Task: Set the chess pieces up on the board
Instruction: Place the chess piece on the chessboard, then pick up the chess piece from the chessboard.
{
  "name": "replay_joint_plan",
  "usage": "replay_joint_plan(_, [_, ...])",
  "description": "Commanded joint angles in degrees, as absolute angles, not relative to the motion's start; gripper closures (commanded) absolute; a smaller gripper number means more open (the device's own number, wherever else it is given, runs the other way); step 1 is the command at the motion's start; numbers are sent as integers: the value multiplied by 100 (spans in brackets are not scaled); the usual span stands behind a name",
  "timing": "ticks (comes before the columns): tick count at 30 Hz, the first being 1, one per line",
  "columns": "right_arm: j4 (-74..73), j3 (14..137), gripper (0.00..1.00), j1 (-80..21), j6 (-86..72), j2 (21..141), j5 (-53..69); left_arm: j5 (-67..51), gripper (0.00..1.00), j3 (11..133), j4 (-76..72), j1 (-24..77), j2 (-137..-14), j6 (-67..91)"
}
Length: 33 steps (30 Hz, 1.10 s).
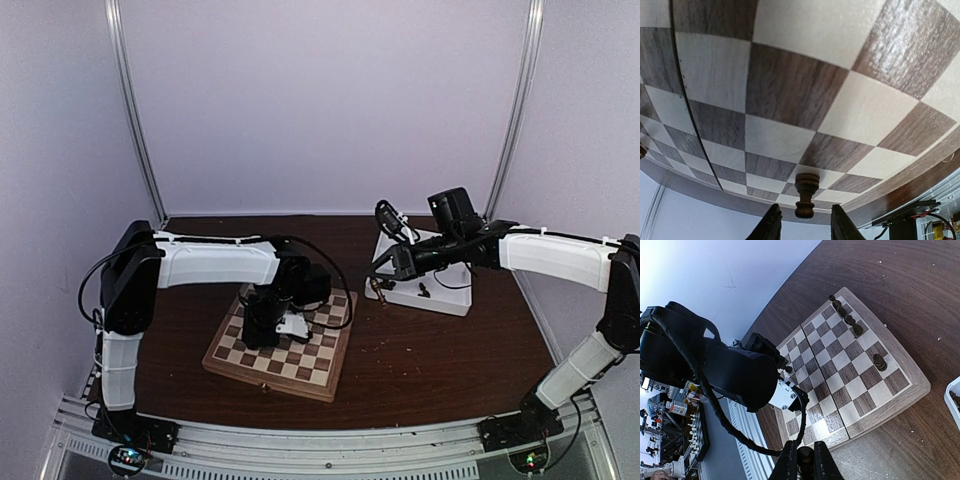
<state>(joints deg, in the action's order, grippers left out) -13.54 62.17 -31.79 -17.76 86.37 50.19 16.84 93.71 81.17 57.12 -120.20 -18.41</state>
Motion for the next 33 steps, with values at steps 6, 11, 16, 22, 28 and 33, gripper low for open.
replay_joint_plan(6, [-1325, 6195, 96, -3114, -1688, 8411, 5060, 1596, 61, 9678, 7614, 5738, -11405, -1637])
replay_joint_plan(11, [-1319, 6146, 96, -3080, -1701, 8368, 4982, 1617, 51, 9433, 7073, 5733, -10750, -1284])
replay_joint_plan(16, [-1203, 6067, 96, -3050, -1785, 8333, 4938, 2655, 45, 8605, 5882, 5708, -9847, -523])
replay_joint_plan(22, [-1097, 6012, 96, -3032, -1849, 8296, 4959, 3352, 20, 7595, 4516, 5686, -8437, 946])
replay_joint_plan(28, [-997, 5945, 96, -3023, -1918, 8218, 4929, 3394, 2, 7439, 4921, 5626, -8154, 2712])
replay_joint_plan(33, [-941, 5860, 97, -3023, -1972, 8175, 4922, 2470, 2, 7326, 5128, 5545, -8363, 3597])
